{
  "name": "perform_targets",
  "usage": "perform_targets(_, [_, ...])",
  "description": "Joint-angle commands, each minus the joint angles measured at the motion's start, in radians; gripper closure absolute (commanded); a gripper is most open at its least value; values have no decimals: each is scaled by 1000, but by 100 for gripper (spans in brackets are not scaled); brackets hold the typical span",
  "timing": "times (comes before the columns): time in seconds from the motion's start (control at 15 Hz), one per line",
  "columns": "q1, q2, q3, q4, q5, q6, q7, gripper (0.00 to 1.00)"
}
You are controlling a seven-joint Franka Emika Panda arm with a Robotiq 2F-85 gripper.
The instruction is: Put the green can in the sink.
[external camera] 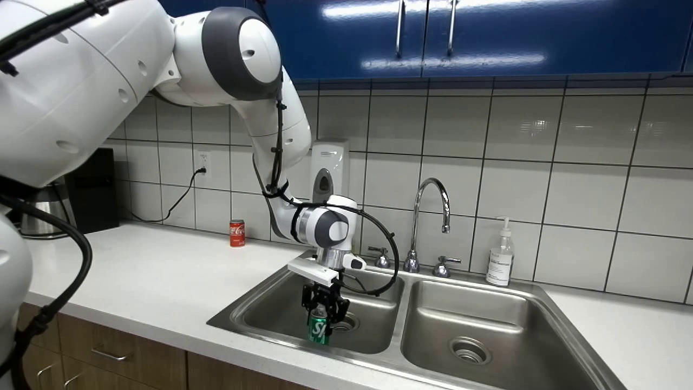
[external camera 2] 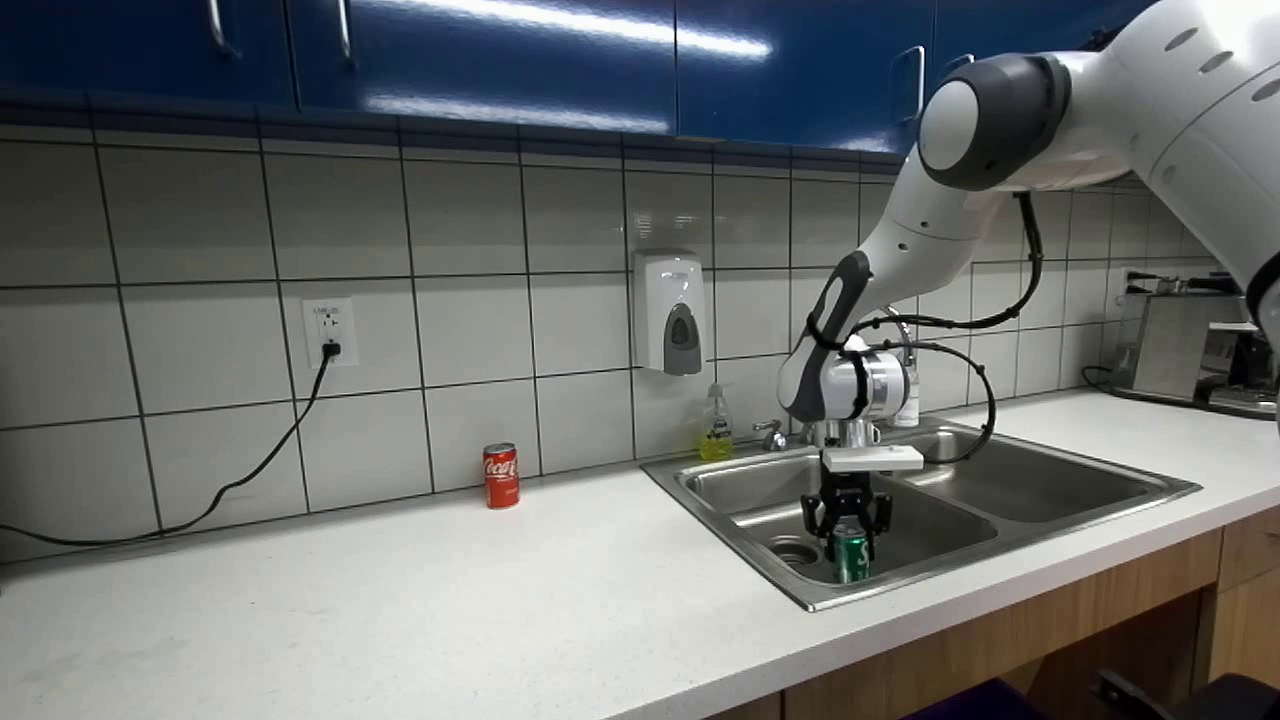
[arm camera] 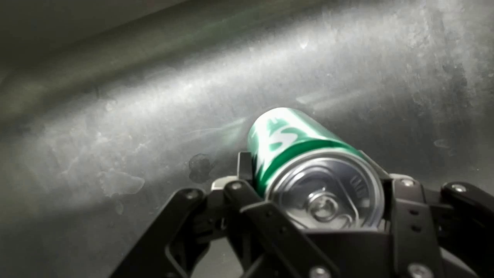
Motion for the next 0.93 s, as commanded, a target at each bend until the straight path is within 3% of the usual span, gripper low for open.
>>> perform_targets(0.0, [-12, -10, 12, -5, 16, -7, -19, 61])
perform_targets(0.33, [-10, -10, 9, -9, 11, -2, -17, 61])
perform_targets(0.4, [-9, -10, 7, -9, 9, -6, -16, 13])
perform_targets(0.6, [-9, -17, 5, -13, 9, -11, -13, 0])
perform_targets(0.87, [-3, -64, -3, -31, 4, -22, -4, 0])
